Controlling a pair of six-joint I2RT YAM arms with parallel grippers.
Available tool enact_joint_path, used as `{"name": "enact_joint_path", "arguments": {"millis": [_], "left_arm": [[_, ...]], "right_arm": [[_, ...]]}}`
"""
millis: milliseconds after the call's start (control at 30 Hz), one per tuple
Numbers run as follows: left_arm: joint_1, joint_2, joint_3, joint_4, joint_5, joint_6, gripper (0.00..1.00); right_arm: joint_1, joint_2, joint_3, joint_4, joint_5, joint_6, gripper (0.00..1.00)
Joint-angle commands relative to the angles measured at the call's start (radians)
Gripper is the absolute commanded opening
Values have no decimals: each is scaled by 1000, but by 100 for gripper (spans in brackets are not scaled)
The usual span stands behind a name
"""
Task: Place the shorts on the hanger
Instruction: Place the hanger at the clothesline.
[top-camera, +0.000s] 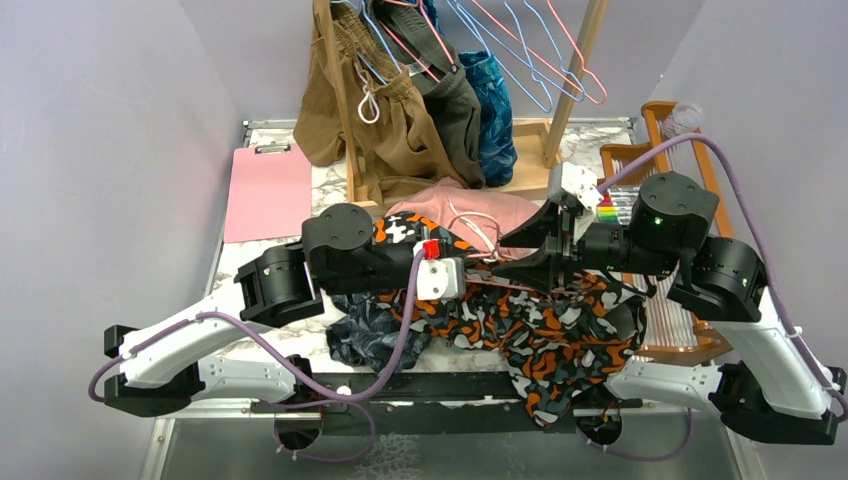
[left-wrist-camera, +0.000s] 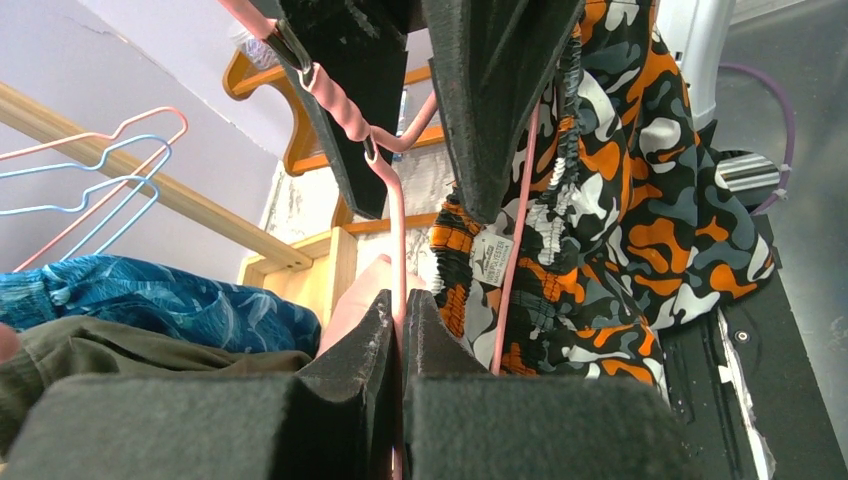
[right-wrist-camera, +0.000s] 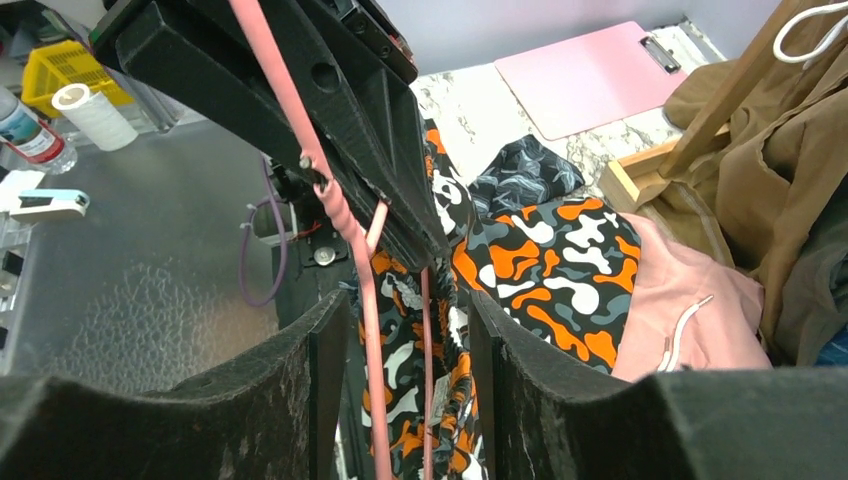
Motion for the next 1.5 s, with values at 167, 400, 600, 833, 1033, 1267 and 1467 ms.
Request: {"name": "enact_joint_path", "arguments": {"millis": [167,400,600,833,1033,1267,1467], "left_arm": [[0,-4,47,56,24,21,0],[0,14,55,66,41,18,0],[0,23,60,70,44,19,0],[0,26,63,74,43,24,0],[0,16,49,85,2,24,40],[0,-98,-22,148,-135,7,99],[0,-296,-211,342,-271,5,99]], "right_arm": [[6,-29,-8,23,-27,24,51],[6,-33,-49,141,-37,63,54],[6,-41,-91,215,-37,85,43],[6,-37,-99,218,-53,84,5],[6,-53,-63,180,1,76,1],[6,-41,110,-80,337,49,1],[6,-17,231,-244,723,85,1]]}}
